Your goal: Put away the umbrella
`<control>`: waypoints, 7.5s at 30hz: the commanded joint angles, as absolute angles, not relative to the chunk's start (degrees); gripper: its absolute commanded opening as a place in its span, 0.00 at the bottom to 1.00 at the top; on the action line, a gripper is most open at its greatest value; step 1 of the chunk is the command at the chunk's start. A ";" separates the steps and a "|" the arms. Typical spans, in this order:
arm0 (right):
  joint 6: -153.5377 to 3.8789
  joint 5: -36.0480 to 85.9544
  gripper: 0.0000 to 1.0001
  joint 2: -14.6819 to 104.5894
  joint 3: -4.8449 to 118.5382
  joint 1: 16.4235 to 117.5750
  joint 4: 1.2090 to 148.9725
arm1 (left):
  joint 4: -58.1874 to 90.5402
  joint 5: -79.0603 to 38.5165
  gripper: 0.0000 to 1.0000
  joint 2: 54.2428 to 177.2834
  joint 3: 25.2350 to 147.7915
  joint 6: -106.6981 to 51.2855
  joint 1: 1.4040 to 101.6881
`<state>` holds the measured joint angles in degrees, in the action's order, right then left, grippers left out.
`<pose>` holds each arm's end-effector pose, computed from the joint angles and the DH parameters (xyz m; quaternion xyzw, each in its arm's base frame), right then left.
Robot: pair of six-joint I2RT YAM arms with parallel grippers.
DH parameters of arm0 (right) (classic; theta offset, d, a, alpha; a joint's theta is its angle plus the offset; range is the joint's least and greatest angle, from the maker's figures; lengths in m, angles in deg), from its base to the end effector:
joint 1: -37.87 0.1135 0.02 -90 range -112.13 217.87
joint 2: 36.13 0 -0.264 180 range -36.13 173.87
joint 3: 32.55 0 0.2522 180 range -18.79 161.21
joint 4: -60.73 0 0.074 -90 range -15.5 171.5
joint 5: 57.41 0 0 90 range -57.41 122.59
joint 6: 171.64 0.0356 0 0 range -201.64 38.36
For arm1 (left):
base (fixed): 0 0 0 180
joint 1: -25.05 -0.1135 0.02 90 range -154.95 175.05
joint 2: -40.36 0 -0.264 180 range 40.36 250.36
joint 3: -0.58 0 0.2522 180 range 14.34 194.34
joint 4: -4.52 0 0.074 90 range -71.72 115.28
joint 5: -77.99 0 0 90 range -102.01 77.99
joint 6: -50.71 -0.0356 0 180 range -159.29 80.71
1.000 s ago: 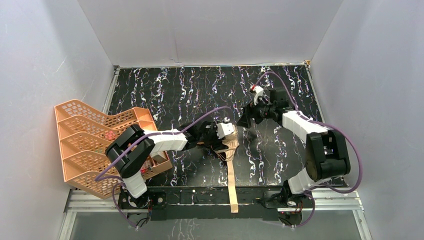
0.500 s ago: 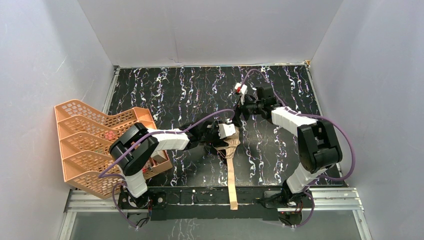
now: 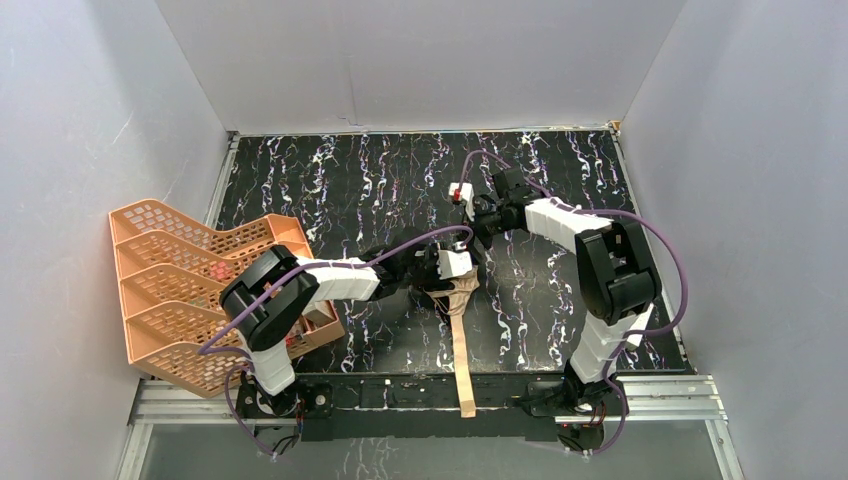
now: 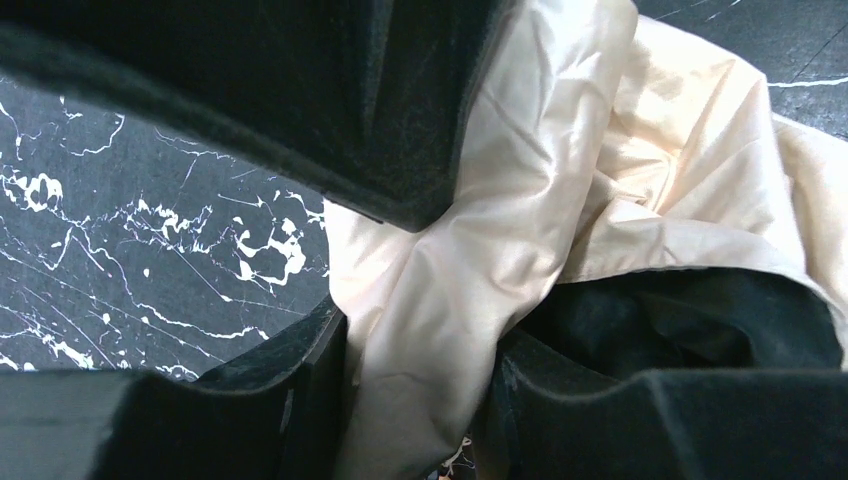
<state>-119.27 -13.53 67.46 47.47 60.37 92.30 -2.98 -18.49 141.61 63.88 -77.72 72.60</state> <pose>0.3316 0.1651 0.1883 -0.5413 0.7010 0.3342 0.3224 0.2432 -0.2718 0.1619 0.6114 0.6148 -0.0883 0.4903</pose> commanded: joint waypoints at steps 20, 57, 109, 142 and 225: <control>-123.63 -0.98 0.81 77.05 49.86 64.01 105.96 | -10.32 -4.59 0.00 139.20 61.78 -77.93 72.18; -128.75 32.25 0.21 63.34 20.41 74.63 49.70 | 1.74 -15.64 0.86 104.08 51.28 -45.38 56.76; -146.46 25.04 0.23 60.21 3.45 82.82 35.31 | 26.71 -55.45 0.88 154.54 87.42 -70.99 55.45; -145.93 23.99 0.22 59.11 3.97 82.85 38.05 | 33.78 -55.36 0.86 157.77 90.34 -73.06 55.47; -118.52 -3.42 0.85 80.94 57.88 64.09 113.58 | -14.87 -7.68 0.04 146.00 54.83 -95.23 72.57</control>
